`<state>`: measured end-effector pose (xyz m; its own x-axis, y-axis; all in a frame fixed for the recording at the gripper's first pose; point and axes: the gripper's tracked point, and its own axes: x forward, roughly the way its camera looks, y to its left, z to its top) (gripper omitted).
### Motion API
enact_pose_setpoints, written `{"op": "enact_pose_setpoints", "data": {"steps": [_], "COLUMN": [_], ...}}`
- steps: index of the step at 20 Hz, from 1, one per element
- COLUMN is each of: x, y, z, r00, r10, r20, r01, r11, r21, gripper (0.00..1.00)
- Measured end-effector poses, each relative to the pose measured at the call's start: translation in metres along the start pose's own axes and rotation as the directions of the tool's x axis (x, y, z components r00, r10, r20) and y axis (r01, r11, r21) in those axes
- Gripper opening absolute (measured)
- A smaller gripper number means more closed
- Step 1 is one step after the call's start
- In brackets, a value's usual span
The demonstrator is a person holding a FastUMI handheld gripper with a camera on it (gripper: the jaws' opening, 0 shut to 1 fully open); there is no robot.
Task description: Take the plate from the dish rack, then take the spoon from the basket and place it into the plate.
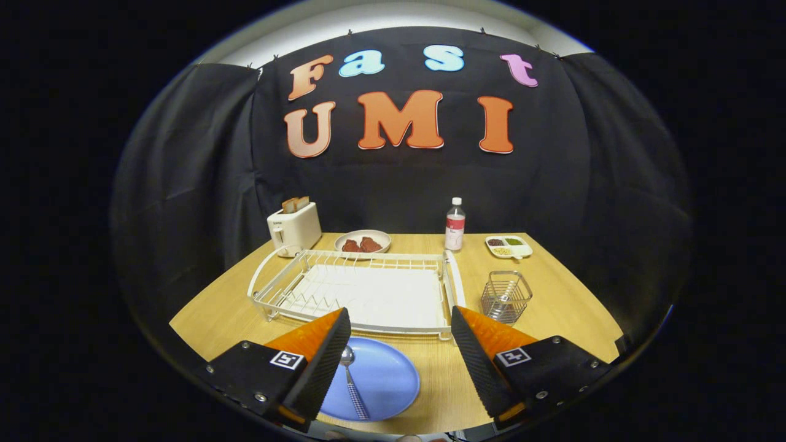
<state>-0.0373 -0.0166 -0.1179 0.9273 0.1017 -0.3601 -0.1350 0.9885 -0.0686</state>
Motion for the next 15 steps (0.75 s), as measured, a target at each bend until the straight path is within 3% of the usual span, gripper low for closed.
{"op": "enact_pose_setpoints", "data": {"steps": [6,15], "x": [0.005,-0.002], "y": [-0.065,-0.167], "z": [0.062,0.132], "r00": [0.993,0.947], "r10": [-0.091,-0.231], "r20": [0.078,0.223], "r01": [0.088,0.213], "r11": [0.995,0.972], "r21": [0.04,0.103], "gripper": [0.98,0.98]}}
